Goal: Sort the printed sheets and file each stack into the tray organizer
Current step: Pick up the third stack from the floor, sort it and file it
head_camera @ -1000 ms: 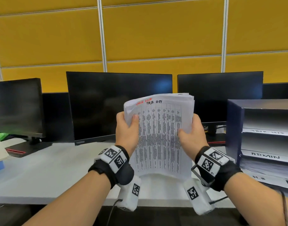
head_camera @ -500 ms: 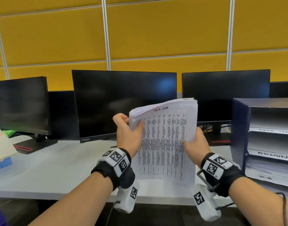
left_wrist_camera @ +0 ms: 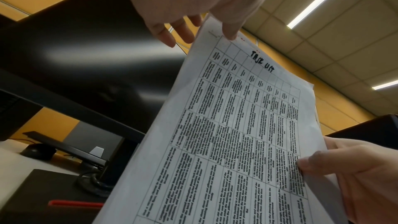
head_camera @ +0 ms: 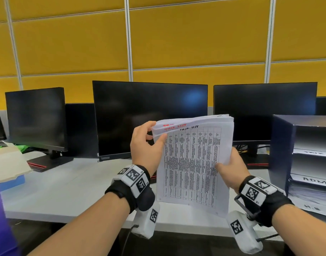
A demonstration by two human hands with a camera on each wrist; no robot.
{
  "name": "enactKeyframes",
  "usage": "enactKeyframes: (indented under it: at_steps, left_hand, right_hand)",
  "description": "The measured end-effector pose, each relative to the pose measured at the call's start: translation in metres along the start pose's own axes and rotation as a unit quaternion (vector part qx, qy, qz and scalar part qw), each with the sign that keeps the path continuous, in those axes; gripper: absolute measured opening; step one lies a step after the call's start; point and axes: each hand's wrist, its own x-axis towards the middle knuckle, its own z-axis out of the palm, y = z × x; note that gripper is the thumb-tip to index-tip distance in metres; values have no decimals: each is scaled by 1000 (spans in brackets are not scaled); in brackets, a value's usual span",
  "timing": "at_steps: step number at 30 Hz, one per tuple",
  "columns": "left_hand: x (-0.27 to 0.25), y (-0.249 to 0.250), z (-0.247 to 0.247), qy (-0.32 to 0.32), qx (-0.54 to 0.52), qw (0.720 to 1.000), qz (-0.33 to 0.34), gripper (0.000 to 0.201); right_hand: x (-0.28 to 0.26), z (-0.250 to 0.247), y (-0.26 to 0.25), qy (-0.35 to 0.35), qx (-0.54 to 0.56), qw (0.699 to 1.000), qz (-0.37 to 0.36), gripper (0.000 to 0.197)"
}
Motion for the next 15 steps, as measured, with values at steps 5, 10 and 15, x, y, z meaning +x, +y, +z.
enactKeyframes:
  at_steps: [5, 10, 15]
  left_hand:
    - [3, -7, -1, 18, 10, 999, 28, 13]
    - [2, -8, -5, 10, -4, 1000, 10, 4]
    - [5, -7, -9, 4, -46, 997, -55, 12]
  right_hand:
    - [2, 0, 2, 0, -10, 1000, 1, 53]
    - [4, -2, 2, -5, -11, 1000, 1, 52]
    - [6, -2, 5, -20, -14, 1000, -5, 52]
